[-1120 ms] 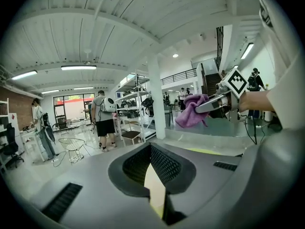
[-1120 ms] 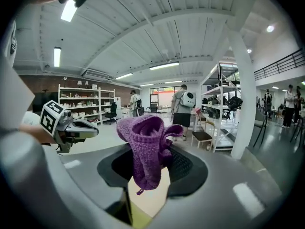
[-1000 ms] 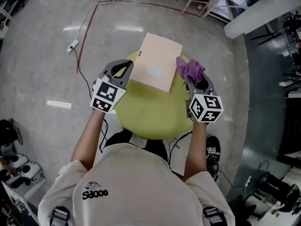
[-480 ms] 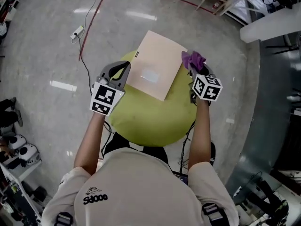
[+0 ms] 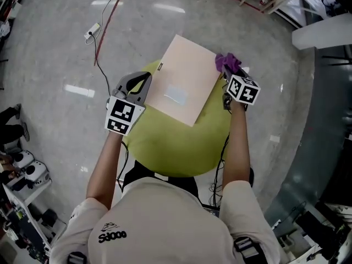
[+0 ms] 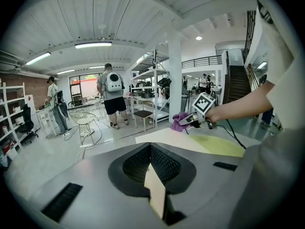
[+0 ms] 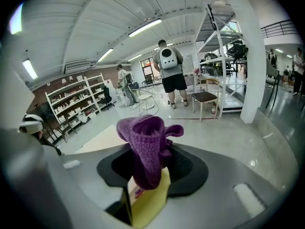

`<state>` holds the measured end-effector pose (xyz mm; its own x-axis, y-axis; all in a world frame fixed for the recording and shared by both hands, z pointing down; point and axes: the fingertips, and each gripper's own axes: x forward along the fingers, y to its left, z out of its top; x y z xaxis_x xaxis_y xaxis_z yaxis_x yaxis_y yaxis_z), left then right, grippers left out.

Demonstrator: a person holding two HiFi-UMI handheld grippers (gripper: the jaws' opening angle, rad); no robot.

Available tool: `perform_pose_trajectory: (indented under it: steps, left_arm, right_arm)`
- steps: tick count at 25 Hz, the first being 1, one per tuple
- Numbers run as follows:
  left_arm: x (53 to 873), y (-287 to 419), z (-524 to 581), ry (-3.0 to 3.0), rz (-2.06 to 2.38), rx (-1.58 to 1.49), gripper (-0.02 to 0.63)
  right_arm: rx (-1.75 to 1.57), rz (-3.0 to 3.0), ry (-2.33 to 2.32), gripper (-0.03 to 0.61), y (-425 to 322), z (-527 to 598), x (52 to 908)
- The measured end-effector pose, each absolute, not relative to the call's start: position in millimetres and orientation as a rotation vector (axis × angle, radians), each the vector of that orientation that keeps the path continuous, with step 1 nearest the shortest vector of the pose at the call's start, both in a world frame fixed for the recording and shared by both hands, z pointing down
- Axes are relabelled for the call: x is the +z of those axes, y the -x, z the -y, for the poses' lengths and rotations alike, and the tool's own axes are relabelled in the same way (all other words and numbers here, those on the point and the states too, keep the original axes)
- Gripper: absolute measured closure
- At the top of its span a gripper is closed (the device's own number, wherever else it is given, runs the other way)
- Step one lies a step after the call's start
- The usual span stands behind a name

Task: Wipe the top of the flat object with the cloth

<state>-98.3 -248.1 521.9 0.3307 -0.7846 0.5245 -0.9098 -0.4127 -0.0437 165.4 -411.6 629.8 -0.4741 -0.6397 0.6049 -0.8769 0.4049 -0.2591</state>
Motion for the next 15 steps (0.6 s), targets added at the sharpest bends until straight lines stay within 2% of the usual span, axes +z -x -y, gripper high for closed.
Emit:
perform_pose_trajectory:
  steps: [4,8,15]
  left_arm:
    - [531,101,249,-2.332,1.509,0.709,0.608]
    - [537,105,248,-2.326,1.504,0.708,0.608]
    - [542,121,240,-2.292,1.52,0.688,0.607]
  right_arm:
    - [0.759,2.23,-1.316,0.403,-162,423,638]
    - [0.594,2.136,-1.308,0.4,-154,427,637]
    - [0.433,2.112,-1.196,0.4,-109,431,633]
